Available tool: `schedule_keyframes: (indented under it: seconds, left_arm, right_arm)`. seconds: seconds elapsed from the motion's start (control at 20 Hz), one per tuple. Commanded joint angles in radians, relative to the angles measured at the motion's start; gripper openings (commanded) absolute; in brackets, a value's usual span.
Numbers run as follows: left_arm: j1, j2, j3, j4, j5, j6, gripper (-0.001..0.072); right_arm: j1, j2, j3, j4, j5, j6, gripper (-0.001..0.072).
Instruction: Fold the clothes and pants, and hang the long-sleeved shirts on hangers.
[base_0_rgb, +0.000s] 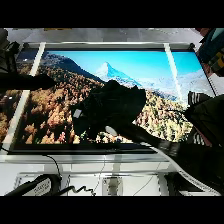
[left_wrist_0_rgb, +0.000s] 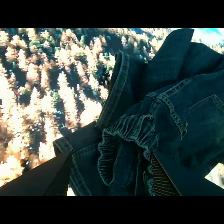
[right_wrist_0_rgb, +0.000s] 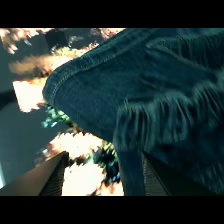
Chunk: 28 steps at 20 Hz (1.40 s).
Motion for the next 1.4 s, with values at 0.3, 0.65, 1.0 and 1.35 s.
schedule_keyframes:
  seconds: [0.3, 0.65, 1.0, 1.35]
  left_arm:
    - [0.0, 0.0, 0.0, 0.0, 0.0, -0.001, 0.054]
    - [0.0, 0.0, 0.0, 0.0, 0.0, -0.001, 0.054]
    - [0.0, 0.0, 0.0, 0.0, 0.0, -0.001, 0.054]
    - [-0.003, -0.011, 0.0, 0.001, 0.005, 0.0, 0.0482]
  right_arm:
    - [0.027, -0.204, 0.198, -0.112, 0.104, 0.042, 0.0553]
    - [0.018, -0.232, 0.226, -0.391, 0.107, 0.307, 0.055]
    - [0.012, -0.257, 0.226, -0.488, 0.041, 0.308, 0.037]
    - [-0.025, -0.271, 0.363, -0.544, 0.191, 0.307, 0.0042]
